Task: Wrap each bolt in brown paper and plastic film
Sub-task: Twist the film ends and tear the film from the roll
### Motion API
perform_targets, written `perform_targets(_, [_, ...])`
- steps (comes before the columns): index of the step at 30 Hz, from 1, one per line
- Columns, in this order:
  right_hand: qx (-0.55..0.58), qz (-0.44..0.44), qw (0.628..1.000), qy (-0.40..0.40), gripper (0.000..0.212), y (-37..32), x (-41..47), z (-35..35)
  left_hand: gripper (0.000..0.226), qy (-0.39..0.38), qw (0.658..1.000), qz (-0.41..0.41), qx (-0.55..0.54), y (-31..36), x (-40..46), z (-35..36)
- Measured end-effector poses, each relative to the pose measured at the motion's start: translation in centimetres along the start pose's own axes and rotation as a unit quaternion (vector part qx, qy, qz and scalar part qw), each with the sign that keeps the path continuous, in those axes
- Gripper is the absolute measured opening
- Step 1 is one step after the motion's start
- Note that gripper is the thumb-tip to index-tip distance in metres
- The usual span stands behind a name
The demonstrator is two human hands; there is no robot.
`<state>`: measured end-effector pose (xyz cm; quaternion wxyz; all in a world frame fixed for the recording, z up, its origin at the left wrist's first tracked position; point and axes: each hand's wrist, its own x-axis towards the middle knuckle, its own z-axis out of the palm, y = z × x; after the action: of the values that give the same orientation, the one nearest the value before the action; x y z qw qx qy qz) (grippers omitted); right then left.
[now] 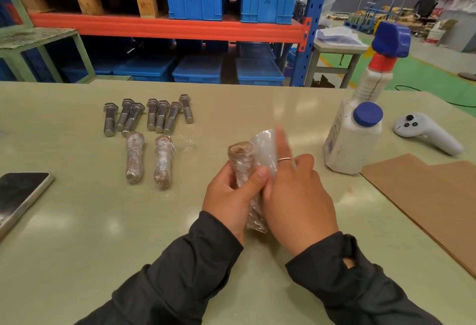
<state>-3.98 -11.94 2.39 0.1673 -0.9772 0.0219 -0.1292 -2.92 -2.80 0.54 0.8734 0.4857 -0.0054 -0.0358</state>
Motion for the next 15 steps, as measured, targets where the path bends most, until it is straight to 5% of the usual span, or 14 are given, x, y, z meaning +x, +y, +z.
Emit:
perform_targets(4, [0.158, 0.076, 0.983, -0.06, 0.087, 1.6, 1.0, -0.6, 0.054, 0.021, 0.999, 0.003, -0.027, 0.6, 0.1, -0.1])
perform_targets(8, [0.265, 0.097, 0.954, -0.101, 0.076, 2.9, 1.8, -0.9, 0.035, 0.012, 0.999, -0.008, -0.03, 1.0, 0.1, 0.0])
perform_targets(15, [0.216, 0.025, 0.975, -0.053, 0.055, 3.6, 2.1, -1.7, 0.026, -0.01, 0.998, -0.038, -0.057, 1.8, 0.0, 0.0])
